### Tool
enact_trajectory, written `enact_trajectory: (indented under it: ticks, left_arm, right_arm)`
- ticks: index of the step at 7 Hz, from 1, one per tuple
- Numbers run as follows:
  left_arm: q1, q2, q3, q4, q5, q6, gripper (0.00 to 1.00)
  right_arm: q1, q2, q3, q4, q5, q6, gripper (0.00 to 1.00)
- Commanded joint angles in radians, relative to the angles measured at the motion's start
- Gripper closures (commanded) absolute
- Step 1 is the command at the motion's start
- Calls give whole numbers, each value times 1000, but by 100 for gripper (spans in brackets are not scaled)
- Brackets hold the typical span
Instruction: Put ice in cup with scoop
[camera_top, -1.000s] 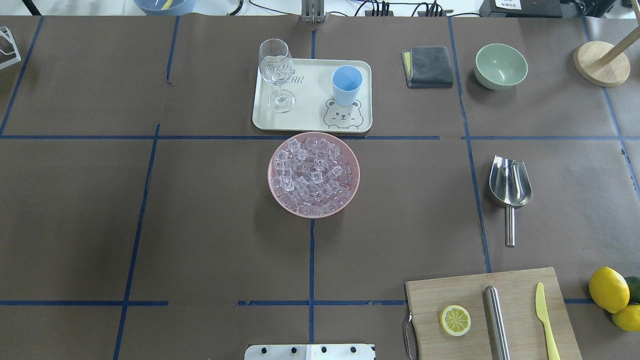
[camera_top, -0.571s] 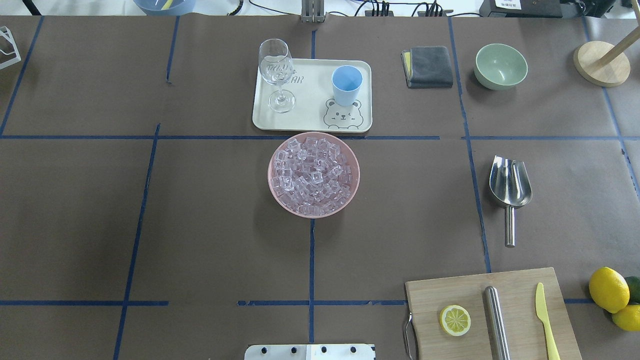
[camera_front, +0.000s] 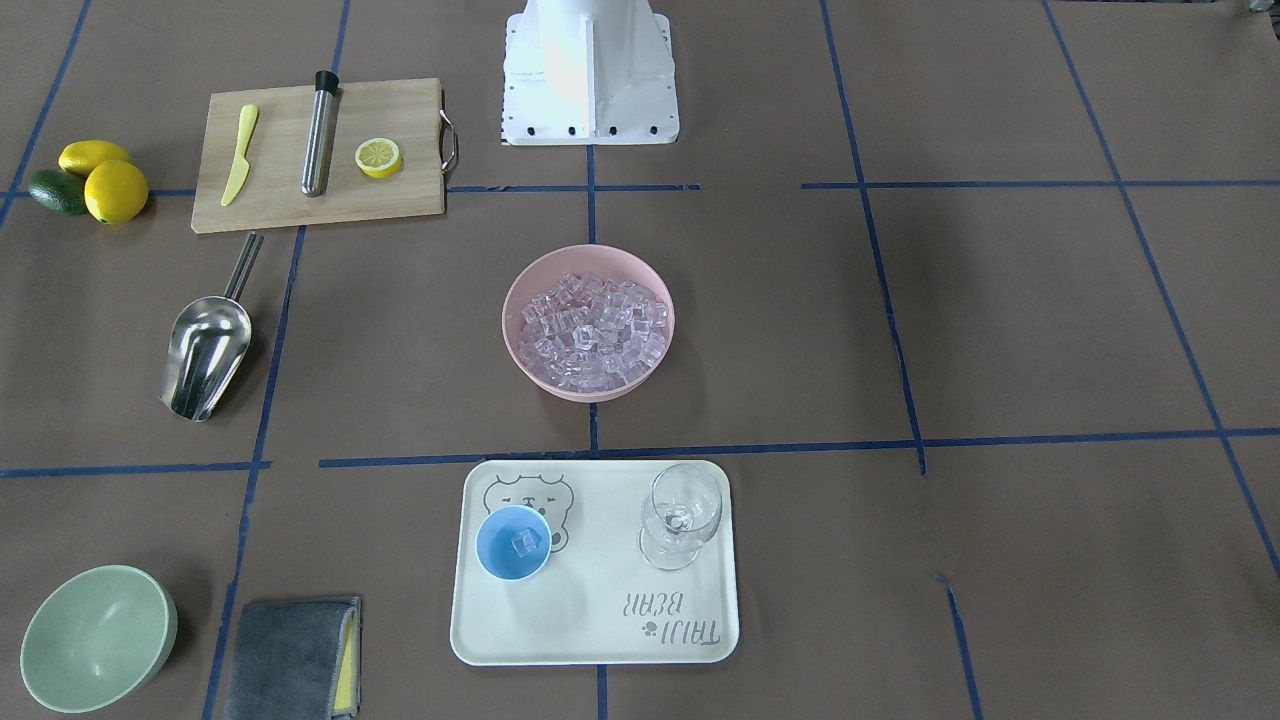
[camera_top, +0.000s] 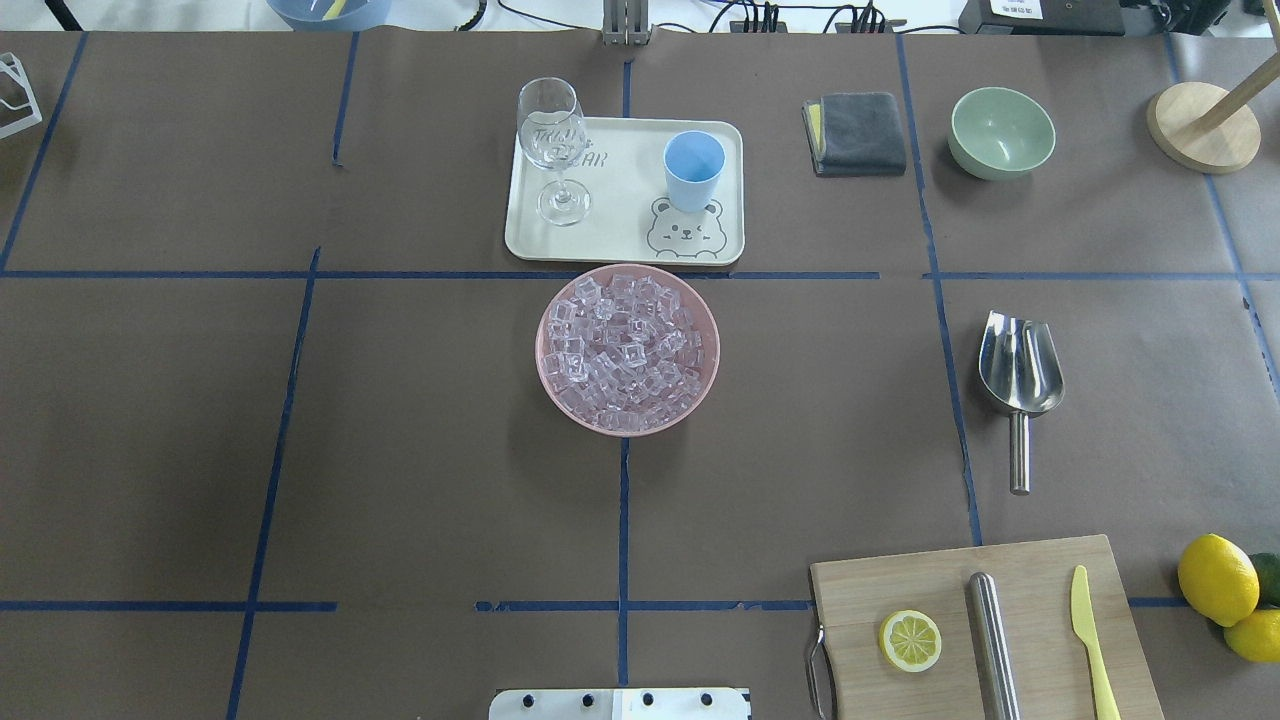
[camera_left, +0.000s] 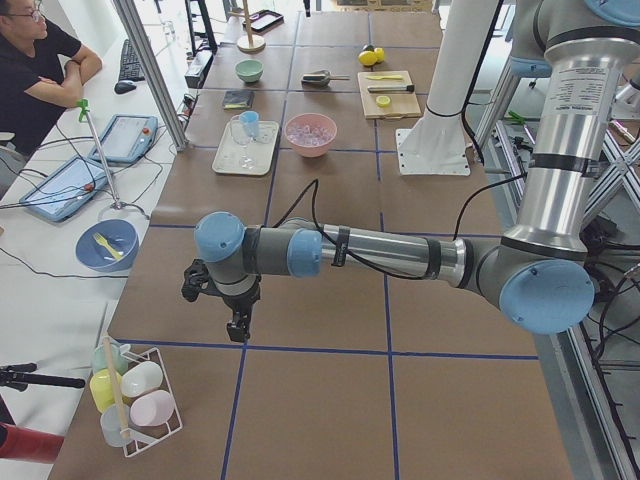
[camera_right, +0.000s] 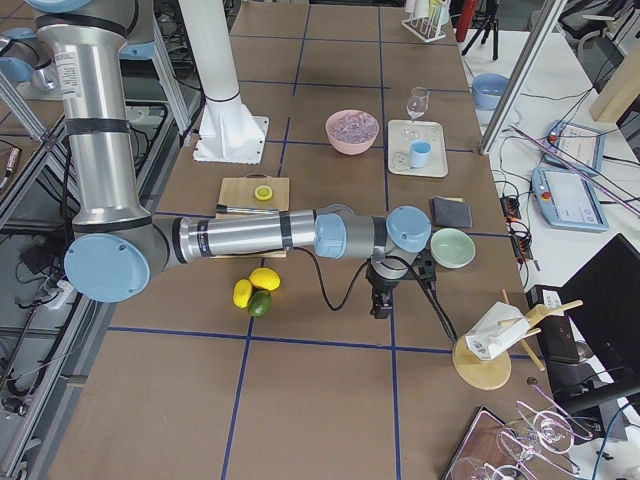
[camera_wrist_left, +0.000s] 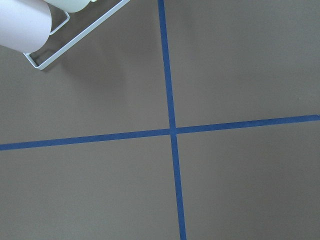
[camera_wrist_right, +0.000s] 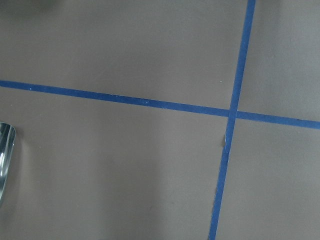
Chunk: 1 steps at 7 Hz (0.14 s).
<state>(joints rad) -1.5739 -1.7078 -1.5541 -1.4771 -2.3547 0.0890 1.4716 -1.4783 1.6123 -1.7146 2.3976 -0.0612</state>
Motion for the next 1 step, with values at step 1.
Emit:
enact_trajectory:
  ticks: [1]
  left_arm:
    - [0,-4,-1,0,0,0,0]
  right_arm:
    - [1,4,0,1,-43,-2,0]
